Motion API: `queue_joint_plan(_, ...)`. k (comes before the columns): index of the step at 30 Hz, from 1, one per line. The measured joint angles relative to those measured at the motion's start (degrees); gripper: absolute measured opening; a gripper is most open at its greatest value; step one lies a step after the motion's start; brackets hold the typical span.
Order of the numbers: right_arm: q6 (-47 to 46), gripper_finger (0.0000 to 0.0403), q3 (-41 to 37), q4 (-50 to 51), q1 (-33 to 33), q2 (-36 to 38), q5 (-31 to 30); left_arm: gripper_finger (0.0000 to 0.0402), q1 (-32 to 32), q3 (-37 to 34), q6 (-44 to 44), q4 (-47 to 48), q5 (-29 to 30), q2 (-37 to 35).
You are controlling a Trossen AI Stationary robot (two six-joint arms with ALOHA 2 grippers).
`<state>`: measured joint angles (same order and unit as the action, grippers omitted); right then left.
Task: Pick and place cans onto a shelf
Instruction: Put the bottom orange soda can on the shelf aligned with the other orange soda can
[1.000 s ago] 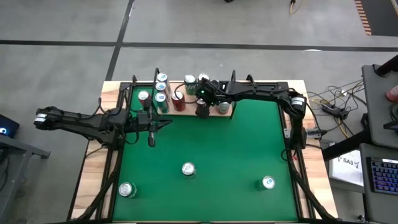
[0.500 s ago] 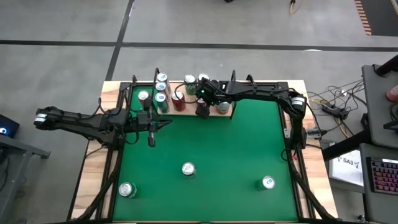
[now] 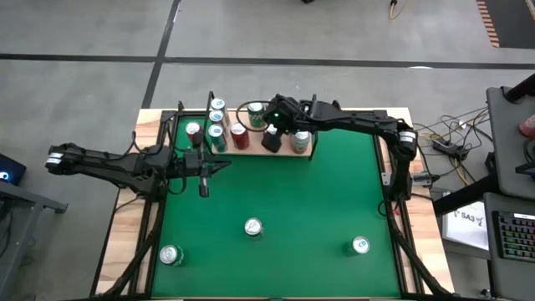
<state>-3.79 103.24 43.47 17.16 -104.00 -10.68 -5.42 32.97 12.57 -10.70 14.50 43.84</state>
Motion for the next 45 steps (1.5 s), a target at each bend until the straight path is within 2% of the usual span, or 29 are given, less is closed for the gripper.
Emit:
queue_joint_plan(5, -1.14, 0.0324, 1.66, -0.11, -2.60, 0.49, 1.02, 0.0000, 0.01, 0.00, 3.06, 1.31, 0.02, -0.26)
queue_joint_plan(9, -1.67, 0.0282, 1.64, 2.07, -5.14, 0.25, 3.39, 0.0000, 0.01, 0.00, 4.76, 1.75, 0.17, -0.48)
queue_joint_plan(12, -1.69, 0.0230, 1.62, 6.20, -6.41, 0.06, 3.71, 0.0000, 0.01, 0.00, 6.92, 1.91, 0.22, -0.72)
queue_joint_plan(16, -2.25, 0.0136, 1.49, 10.54, -6.55, -0.78, 3.61, 0.0000, 0.01, 0.00, 12.50, 3.28, 0.19, -0.86)
queue_joint_plan(20, -0.65, 0.0032, 1.44, 10.43, -5.67, -1.71, 3.62, 0.0000, 0.00, -1.05, 18.44, 4.55, 0.11, -0.86)
queue_joint_plan(21, -0.19, 0.0022, 1.44, 10.38, -5.34, -1.88, 3.58, 0.0000, 0.01, -1.37, 19.24, 4.54, 0.07, -0.83)
queue_joint_plan(30, -0.09, 0.0009, 1.44, 9.97, -1.67, -3.35, 2.94, 0.0000, 0.01, -2.24, 18.10, 5.40, -0.03, -0.86)
queue_joint_plan(35, -0.07, 0.0009, 1.44, 10.02, -1.12, -3.40, 0.05, 0.0000, 0.01, -2.38, 17.86, 5.62, -0.04, -0.86)
queue_joint_plan(45, 0.89, 0.0009, 1.44, 10.28, 0.02, -3.39, -1.07, 0.0000, 0.01, -2.37, 14.86, 5.60, -0.04, -0.86)
